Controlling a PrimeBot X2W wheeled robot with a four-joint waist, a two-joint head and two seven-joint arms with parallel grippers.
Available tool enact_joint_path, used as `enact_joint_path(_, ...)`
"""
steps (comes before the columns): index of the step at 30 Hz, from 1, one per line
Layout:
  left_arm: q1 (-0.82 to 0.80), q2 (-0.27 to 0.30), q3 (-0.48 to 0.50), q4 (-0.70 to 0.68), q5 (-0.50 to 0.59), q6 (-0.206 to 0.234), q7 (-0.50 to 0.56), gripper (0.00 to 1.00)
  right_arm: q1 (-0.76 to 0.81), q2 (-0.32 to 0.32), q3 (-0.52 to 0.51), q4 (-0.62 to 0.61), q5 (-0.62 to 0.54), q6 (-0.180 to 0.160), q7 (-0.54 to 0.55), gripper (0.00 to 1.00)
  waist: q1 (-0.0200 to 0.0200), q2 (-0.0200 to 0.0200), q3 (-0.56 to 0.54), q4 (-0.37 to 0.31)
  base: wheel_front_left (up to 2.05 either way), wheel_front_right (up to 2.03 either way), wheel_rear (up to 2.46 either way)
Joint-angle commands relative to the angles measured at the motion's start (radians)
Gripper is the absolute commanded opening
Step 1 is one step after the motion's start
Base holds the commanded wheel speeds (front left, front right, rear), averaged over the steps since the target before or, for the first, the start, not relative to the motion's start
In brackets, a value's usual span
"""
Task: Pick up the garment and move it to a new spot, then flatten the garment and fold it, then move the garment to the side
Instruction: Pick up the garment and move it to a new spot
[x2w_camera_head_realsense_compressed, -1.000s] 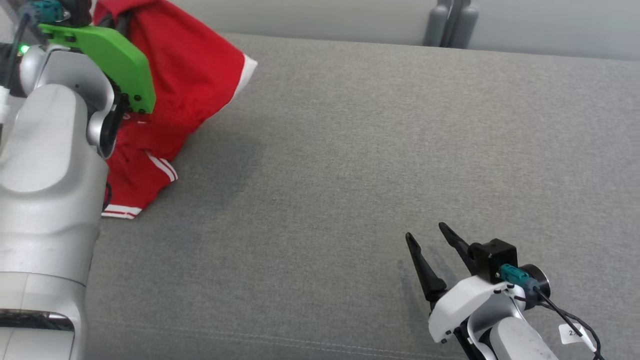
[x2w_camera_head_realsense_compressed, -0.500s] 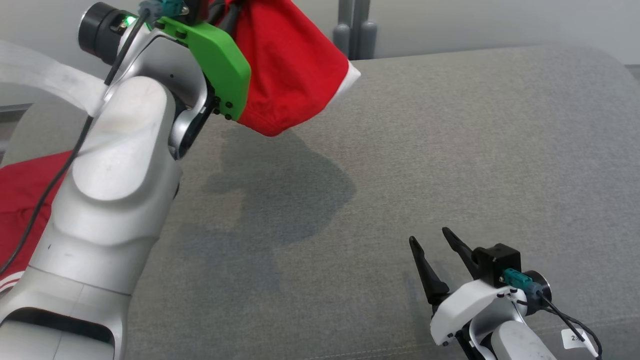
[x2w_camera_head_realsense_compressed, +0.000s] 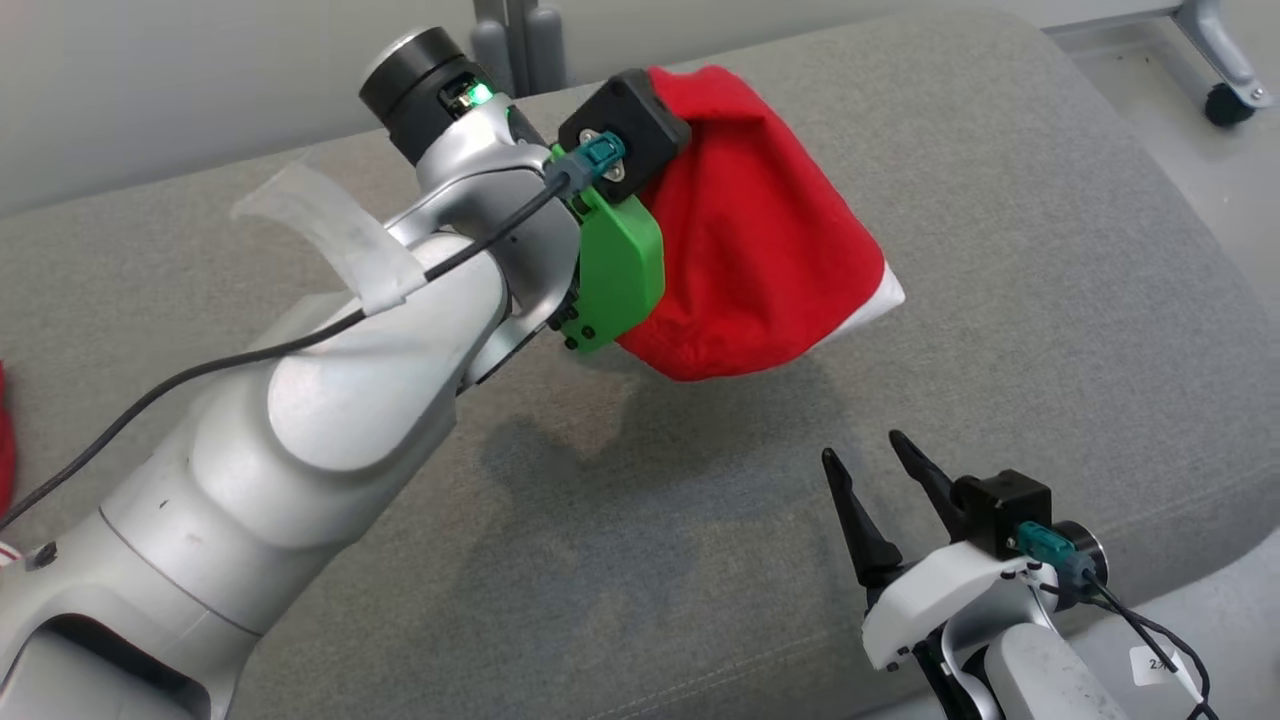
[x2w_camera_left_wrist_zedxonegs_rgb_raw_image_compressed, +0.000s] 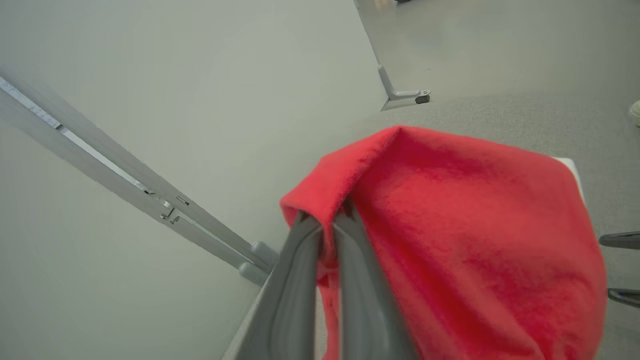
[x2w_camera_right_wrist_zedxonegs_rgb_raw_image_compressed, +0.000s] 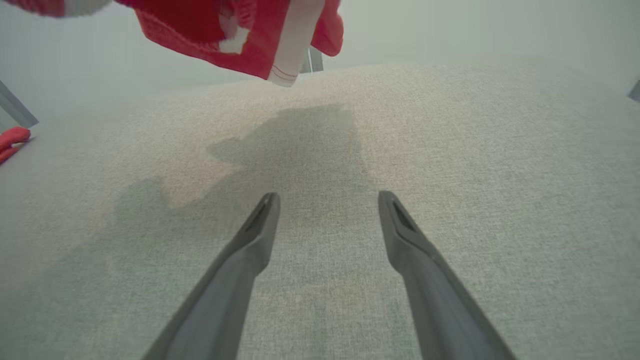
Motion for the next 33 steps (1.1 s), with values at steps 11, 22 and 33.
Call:
enact_joint_path(11, -0.057, 0.103, -0.259, 0.152, -0.02, 0.003, -0.062, 0.13, -0.03, -0.001, 0.029, -0.003, 0.017, 0.0, -0.015, 1.0, 0.0, -0.0001, 0.119, -0.058, 0.0, 0.0, 0.0)
enact_joint_path(22, -0.056, 0.058, -0.226, 0.428, -0.033, 0.088, -0.161, 1.0, -0.053, -0.001, 0.053, 0.002, 0.018, 0.0, -0.008, 1.0, 0.0, -0.0001, 0.129, -0.013, 0.0, 0.0, 0.0)
enact_joint_path(33, 0.074, -0.014, -0.115, 0.557, -0.222, 0.055, -0.229, 1.0, -0.03, -0.001, 0.004, 0.024, 0.007, 0.0, -0.005, 1.0, 0.0, -0.0001, 0.056, 0.073, 0.0, 0.0, 0.0)
